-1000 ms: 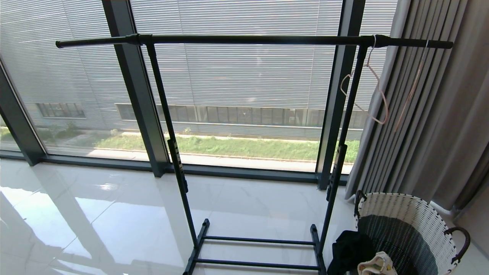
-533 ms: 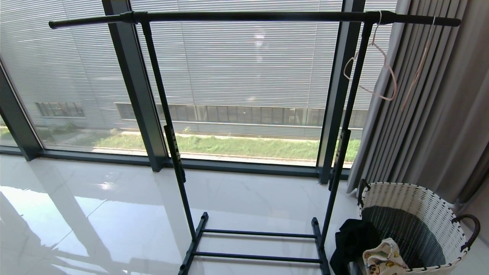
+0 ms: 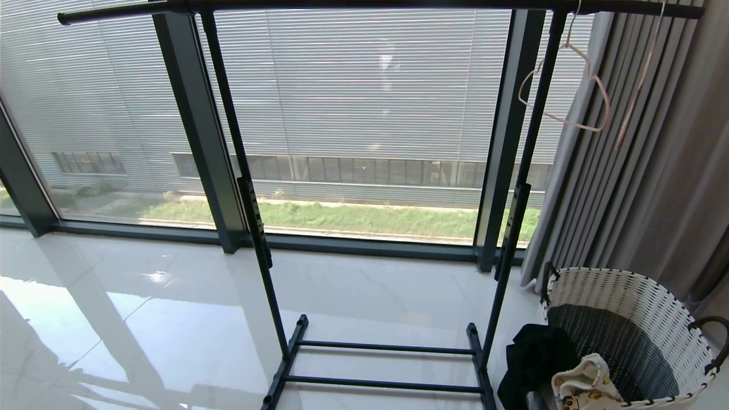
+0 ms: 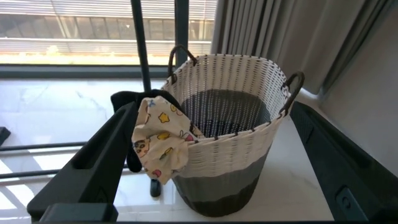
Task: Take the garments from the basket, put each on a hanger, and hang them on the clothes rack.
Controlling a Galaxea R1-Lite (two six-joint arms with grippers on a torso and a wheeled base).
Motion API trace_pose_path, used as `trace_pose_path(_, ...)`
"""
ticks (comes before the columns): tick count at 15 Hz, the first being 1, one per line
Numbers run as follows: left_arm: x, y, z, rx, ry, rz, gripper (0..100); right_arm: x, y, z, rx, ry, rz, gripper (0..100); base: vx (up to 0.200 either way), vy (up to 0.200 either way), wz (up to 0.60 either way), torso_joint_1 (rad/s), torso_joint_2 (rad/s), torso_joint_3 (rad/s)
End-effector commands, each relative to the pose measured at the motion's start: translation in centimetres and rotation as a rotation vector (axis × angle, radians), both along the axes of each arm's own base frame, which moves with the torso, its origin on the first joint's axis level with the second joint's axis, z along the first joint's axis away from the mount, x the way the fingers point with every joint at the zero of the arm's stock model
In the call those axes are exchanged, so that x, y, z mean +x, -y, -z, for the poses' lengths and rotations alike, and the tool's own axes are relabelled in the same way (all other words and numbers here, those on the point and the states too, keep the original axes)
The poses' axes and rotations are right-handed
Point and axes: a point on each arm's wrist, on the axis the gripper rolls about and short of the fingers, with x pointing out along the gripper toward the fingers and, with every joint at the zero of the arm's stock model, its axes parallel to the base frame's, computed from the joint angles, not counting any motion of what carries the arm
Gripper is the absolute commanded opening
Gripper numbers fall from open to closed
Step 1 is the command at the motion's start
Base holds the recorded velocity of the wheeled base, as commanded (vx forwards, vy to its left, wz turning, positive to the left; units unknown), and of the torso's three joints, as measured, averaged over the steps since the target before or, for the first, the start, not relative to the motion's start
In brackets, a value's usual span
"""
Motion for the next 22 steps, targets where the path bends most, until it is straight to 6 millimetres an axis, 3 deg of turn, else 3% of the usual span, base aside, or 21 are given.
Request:
trace_pose_path(1,0.0,0.0,0.0,-0.002,0.000,-0.001,100,0.0,0.0,0.0,0.004,0.001,0.000,100,0.000,0.000,0.00,0.000,0.00,0.000)
trace_pose_path(7,0.0,0.0,0.0,-0.003,0.000,-0.001,100,0.0,0.0,0.0,0.048,0.004,0.000,100,0.000,0.000,0.00,0.000,0.00,0.000)
trace_pose_path(11,0.0,0.0,0.0,-0.002,0.000,-0.001,100,0.0,-0.1,-0.2,-0.027,0.012,-0.025,100,0.000,0.000,0.00,0.000,0.00,0.000)
trace_pose_path(12,0.0,0.0,0.0,-0.002,0.000,-0.001,100,-0.4,-0.2,-2.6,-0.031,0.083,-0.089,100,0.000,0.000,0.00,0.000,0.00,0.000)
trace_pose_path(13,0.0,0.0,0.0,-0.003,0.000,-0.001,100,-0.3,-0.4,-7.6,-0.016,0.093,-0.248,100,0.000,0.000,0.00,0.000,0.00,0.000)
trace_pose_path(14,0.0,0.0,0.0,-0.003,0.000,-0.001,100,0.3,-0.4,-9.2,-0.016,0.072,-0.258,100,0.000,0.000,0.00,0.000,0.00,0.000)
trace_pose_path(15,0.0,0.0,0.0,-0.002,0.000,-0.001,100,2.5,-0.5,-12.1,-0.052,-0.016,-0.262,100,0.000,0.000,0.00,0.000,0.00,0.000)
trace_pose_path(18,0.0,0.0,0.0,-0.002,0.000,-0.001,100,11.0,-0.8,-10.7,-0.291,-0.463,-0.326,100,0.000,0.000,0.00,0.000,0.00,0.000)
trace_pose_path(20,0.0,0.0,0.0,-0.002,0.000,-0.001,100,15.8,-0.9,-8.9,-0.349,-0.675,-0.389,100,0.000,0.000,0.00,0.000,0.00,0.000)
trace_pose_path(21,0.0,0.0,0.0,-0.002,0.000,-0.001,100,16.6,-1.0,-8.4,-0.354,-0.714,-0.399,100,0.000,0.000,0.00,0.000,0.00,0.000)
trace_pose_path(22,0.0,0.0,0.0,-0.002,0.000,-0.001,100,18.4,-1.0,-6.7,-0.375,-0.826,-0.437,100,0.000,0.000,0.00,0.000,0.00,0.000)
